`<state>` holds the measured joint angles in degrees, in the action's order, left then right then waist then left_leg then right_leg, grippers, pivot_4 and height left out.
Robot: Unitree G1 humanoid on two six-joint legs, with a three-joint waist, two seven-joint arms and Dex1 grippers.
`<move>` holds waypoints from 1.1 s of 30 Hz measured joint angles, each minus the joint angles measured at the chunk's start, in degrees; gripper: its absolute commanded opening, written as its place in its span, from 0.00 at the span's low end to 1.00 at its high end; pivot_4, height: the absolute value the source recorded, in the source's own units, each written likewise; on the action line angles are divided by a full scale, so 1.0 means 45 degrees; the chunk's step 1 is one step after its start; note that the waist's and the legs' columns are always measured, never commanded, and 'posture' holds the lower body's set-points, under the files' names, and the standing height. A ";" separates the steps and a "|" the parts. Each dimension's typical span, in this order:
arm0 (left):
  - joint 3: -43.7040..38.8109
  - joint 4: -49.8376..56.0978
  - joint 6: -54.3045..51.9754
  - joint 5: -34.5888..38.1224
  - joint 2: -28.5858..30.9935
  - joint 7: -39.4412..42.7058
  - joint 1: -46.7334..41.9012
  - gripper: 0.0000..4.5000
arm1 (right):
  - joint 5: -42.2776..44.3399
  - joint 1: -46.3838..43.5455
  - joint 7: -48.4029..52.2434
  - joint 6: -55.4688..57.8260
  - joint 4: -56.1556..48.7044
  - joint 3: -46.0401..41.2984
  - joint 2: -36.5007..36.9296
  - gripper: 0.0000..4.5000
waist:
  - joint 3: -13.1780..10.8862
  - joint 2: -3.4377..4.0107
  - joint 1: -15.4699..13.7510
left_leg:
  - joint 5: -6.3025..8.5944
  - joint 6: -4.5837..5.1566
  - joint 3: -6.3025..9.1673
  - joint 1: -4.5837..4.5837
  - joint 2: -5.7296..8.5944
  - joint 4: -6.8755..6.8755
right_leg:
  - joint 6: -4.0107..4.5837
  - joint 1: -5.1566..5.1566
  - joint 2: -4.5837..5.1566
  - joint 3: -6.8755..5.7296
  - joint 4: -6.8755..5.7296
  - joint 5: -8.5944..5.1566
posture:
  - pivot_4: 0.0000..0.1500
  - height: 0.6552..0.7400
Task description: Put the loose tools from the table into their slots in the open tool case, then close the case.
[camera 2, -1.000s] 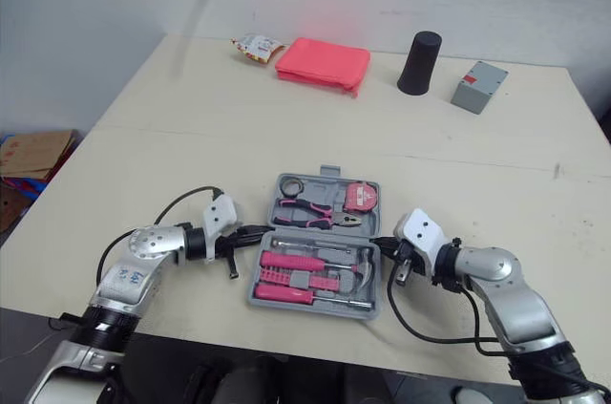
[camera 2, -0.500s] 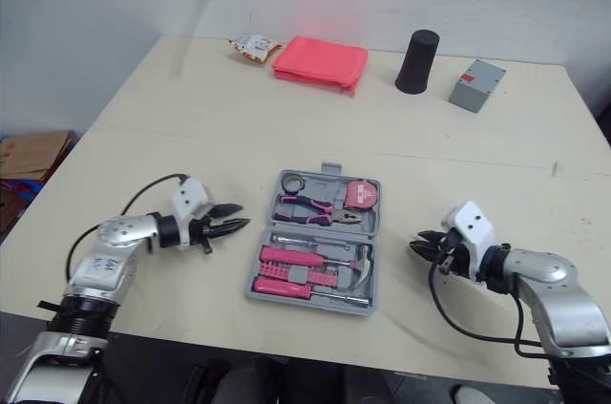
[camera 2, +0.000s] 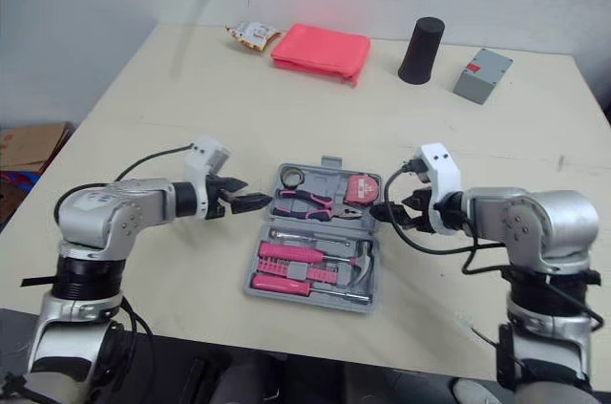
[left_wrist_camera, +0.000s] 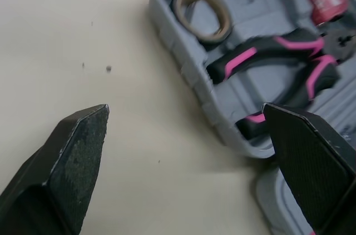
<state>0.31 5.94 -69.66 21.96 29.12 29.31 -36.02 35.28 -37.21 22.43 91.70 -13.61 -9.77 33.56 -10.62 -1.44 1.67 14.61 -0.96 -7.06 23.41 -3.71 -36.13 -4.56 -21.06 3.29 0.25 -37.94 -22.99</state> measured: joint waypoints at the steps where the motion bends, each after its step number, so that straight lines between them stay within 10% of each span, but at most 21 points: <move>1: 0.0065 -0.0004 0.0099 -0.0124 -0.0067 -0.0227 -0.0029 0.99 | -0.0010 -0.0075 -0.0383 0.0038 0.0188 0.0177 -0.0022 0.99 | 0.0000 0.0000 -0.0015 | -0.0002 -0.0001 -0.0008 0.0017 0.0000 0.0004 | 0.0000 -0.0024 -0.0001 0.0005 -0.0004 0.0000 | 1.00 1.00; 22: 0.1281 -0.1046 -0.0169 -0.1128 -0.0780 -0.1221 -0.1313 0.99 | 0.2772 -0.0609 -0.5368 -0.0062 0.1675 0.0186 -0.0877 0.99 | 0.0016 -0.0023 0.0010 | -0.0054 0.0011 -0.0028 -0.0041 0.0006 -0.0008 | -0.0003 0.0017 0.0002 0.0025 -0.0056 0.0018 | 1.00 1.00; 23: 0.1291 -0.1064 -0.0158 -0.1168 -0.0790 -0.1223 -0.1315 0.87 | 0.3001 -0.0610 -0.5626 -0.0072 0.1747 0.0122 -0.0912 1.00 | 0.0018 -0.0026 0.0010 | -0.0054 0.0011 -0.0027 -0.0045 0.0006 -0.0008 | -0.0002 0.0021 0.0002 0.0025 -0.0056 0.0018 | 1.00 1.00; 33: 0.1111 -0.1022 -0.0491 -0.0881 -0.1146 -0.0912 -0.1320 0.03 | 0.4215 -0.0485 -0.7294 0.0066 0.2014 -0.1082 -0.2759 0.06 | 0.0025 -0.0036 0.0185 | -0.0075 -0.0022 -0.0023 -0.0058 -0.0016 0.0011 | 0.0006 0.0015 -0.0025 0.0029 -0.0071 0.0023 | 1.00 1.00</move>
<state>5.31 1.34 -71.87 17.99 23.96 25.20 -41.96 54.25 -39.39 -10.39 92.00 -4.54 -14.64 21.14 -10.51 -1.61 2.50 14.27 -1.06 -7.16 23.15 -3.78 -36.08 -4.54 -21.00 3.18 0.38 -38.26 -22.88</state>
